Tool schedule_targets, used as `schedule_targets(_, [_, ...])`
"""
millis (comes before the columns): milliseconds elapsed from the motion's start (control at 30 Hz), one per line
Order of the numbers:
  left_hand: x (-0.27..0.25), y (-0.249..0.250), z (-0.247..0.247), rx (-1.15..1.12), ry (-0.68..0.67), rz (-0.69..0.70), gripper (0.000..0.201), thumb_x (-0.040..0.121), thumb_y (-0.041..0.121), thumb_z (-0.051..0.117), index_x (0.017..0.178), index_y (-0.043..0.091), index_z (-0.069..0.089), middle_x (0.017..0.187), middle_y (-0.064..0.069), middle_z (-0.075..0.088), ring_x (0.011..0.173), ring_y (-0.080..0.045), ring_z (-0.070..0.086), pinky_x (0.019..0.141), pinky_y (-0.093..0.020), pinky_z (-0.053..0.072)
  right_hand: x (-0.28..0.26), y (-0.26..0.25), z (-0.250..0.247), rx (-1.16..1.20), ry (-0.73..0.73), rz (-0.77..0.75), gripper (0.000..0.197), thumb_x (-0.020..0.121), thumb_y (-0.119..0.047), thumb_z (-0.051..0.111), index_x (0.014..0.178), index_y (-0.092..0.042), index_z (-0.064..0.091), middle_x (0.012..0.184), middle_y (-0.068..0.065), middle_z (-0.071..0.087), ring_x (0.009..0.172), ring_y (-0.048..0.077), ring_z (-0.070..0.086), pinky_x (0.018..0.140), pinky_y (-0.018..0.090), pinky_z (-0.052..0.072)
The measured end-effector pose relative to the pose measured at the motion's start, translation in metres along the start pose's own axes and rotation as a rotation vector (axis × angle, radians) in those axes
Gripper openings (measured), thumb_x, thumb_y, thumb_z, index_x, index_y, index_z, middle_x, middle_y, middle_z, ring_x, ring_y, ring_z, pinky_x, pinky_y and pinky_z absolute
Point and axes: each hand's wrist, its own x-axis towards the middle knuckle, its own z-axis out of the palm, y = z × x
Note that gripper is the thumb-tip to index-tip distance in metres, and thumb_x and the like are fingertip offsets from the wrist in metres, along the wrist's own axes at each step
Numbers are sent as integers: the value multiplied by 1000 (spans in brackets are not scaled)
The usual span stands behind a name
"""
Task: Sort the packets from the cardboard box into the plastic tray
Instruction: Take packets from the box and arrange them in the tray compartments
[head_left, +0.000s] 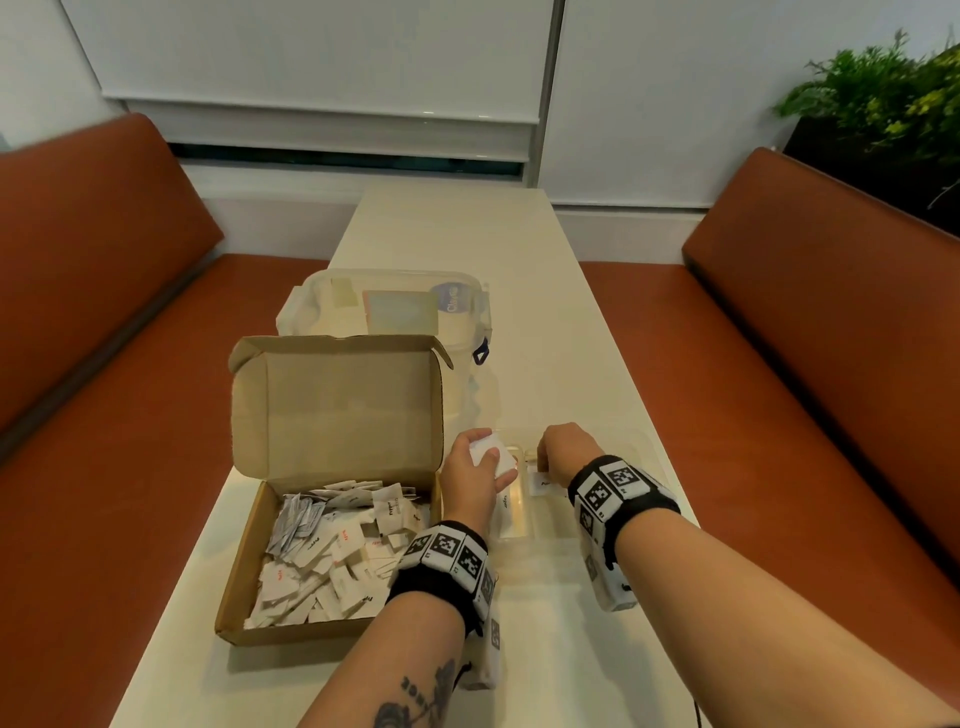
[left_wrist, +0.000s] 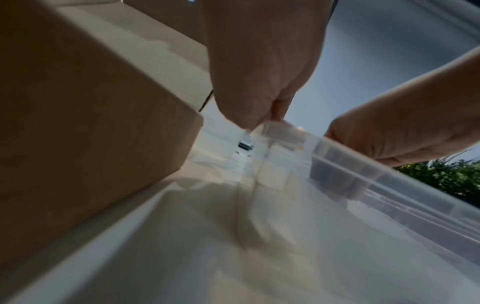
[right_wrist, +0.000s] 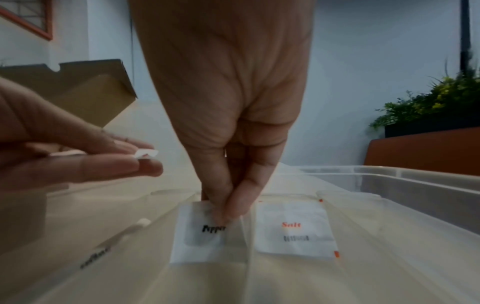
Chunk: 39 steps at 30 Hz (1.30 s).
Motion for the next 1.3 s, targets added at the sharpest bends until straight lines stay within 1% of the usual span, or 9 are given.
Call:
schedule_targets(167, [-1, -1, -1, 31, -9, 26, 23, 95, -2, 46, 110, 13, 56, 120, -6, 44, 110, -28, 54, 63, -19, 58, 1, -1, 3, -70, 36, -47, 26, 90, 0, 50, 109, -3, 66, 113, 13, 65, 103, 28, 63, 87, 31, 49])
schedule_targets(400, [-1, -2, -2, 40, -13, 34, 23, 96, -1, 47, 110, 14, 57, 119, -6, 45, 108, -26, 57, 64, -18, 57, 0, 4, 8, -88, 116, -132, 21, 91, 2, 44, 107, -1, 57, 113, 16, 59, 95, 28, 57, 84, 32, 46])
schedule_targets(633, [-1, -2, -1, 57, -5, 27, 23, 96, -1, 46, 110, 13, 57, 120, -8, 46, 111, -30, 57, 62, -18, 57, -1, 11, 13, -245, 143, -105, 22, 89, -2, 48, 109, -6, 55, 112, 12, 60, 106, 29, 55, 79, 32, 45])
schedule_targets(800, [-1, -1, 0, 68, -13, 27, 23, 96, -1, 46, 110, 14, 57, 119, -9, 47, 108, -28, 57, 61, -17, 57, -2, 12, 15, -234, 136, -87, 23, 90, -2, 46, 111, -6, 56, 115, 12, 60, 109, 29, 54, 82, 33, 46])
schedule_targets(900, [-1, -1, -1, 70, -25, 31, 23, 95, -1, 48, 109, 13, 58, 118, -8, 49, 105, -24, 58, 62, -18, 57, -5, 11, 13, -105, 144, -97, 17, 89, -4, 50, 104, -7, 57, 109, 11, 61, 103, 28, 56, 79, 32, 46])
schedule_targets(967, [-1, -1, -2, 73, -39, 34, 22, 94, -1, 50, 108, 14, 58, 115, -4, 50, 102, -21, 59, 63, -20, 58, -7, 9, 12, 83, 192, -101, 3, 89, -10, 54, 90, -12, 55, 96, 9, 62, 91, 25, 57, 73, 30, 44])
schedule_targets(1033, [0, -2, -1, 77, -55, 35, 22, 93, -2, 53, 106, 15, 59, 114, 0, 49, 95, -15, 60, 64, -22, 59, -10, 6, 10, 323, 236, -113, 8, 90, -16, 55, 82, -13, 54, 84, 6, 60, 77, 20, 54, 67, 28, 41])
schedule_targets(1167, [2, -2, -2, 55, -83, 16, 21, 91, -2, 57, 102, 16, 60, 121, -3, 47, 95, -17, 60, 66, -26, 59, -18, 0, 2, 737, 193, -128, 15, 92, -18, 55, 88, -7, 63, 77, 6, 66, 58, 12, 54, 59, 25, 48])
schedule_targets(1300, [2, 1, -2, -15, -87, -64, 25, 98, 3, 44, 96, 19, 64, 114, -8, 51, 104, -27, 59, 63, -28, 60, -25, 4, 1, 854, 138, -126, 11, 84, -10, 65, 95, -8, 64, 68, 1, 61, 60, 13, 57, 62, 32, 53])
